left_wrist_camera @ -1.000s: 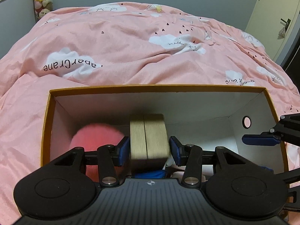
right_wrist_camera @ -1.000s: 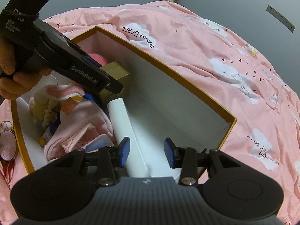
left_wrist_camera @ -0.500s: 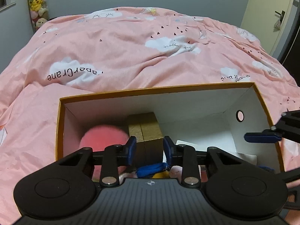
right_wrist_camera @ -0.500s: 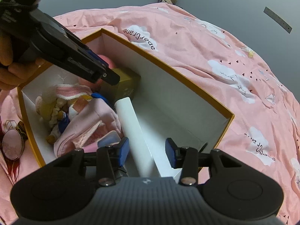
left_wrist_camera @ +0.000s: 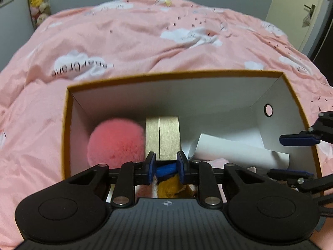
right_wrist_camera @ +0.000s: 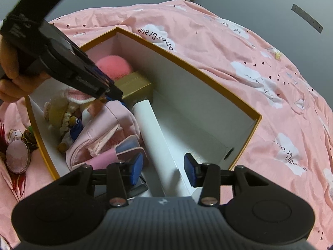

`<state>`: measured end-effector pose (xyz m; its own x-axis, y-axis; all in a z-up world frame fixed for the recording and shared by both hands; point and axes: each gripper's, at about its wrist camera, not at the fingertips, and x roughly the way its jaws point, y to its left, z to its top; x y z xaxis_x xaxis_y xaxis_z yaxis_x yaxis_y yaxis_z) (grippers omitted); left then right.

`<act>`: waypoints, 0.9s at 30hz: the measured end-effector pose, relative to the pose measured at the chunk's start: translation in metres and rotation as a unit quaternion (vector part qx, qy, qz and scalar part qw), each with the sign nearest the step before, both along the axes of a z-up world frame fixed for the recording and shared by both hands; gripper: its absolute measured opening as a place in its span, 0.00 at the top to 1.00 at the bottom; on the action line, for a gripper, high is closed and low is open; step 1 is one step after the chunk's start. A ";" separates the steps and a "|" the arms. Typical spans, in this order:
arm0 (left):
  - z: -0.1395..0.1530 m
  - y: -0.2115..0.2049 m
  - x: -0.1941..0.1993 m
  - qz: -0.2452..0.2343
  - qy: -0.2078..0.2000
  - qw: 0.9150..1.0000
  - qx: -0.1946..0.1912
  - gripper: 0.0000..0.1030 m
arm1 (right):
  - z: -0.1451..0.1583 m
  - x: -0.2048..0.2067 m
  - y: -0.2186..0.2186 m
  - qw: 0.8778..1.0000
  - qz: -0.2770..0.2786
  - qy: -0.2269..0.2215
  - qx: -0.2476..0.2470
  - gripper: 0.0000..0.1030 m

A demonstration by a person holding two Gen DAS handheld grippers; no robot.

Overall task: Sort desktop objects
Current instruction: 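Lower the gold box into the box and open the left gripper while the right gripper withdraws, then move both grippers to the round compact mirror and feather toy beside the box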

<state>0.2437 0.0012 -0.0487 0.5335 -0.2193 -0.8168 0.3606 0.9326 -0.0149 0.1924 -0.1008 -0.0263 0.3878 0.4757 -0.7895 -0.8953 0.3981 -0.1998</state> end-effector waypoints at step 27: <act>0.005 0.088 -0.138 0.086 0.031 0.995 0.032 0.76 | -0.032 -0.133 0.044 0.973 0.004 0.197 0.124 0.62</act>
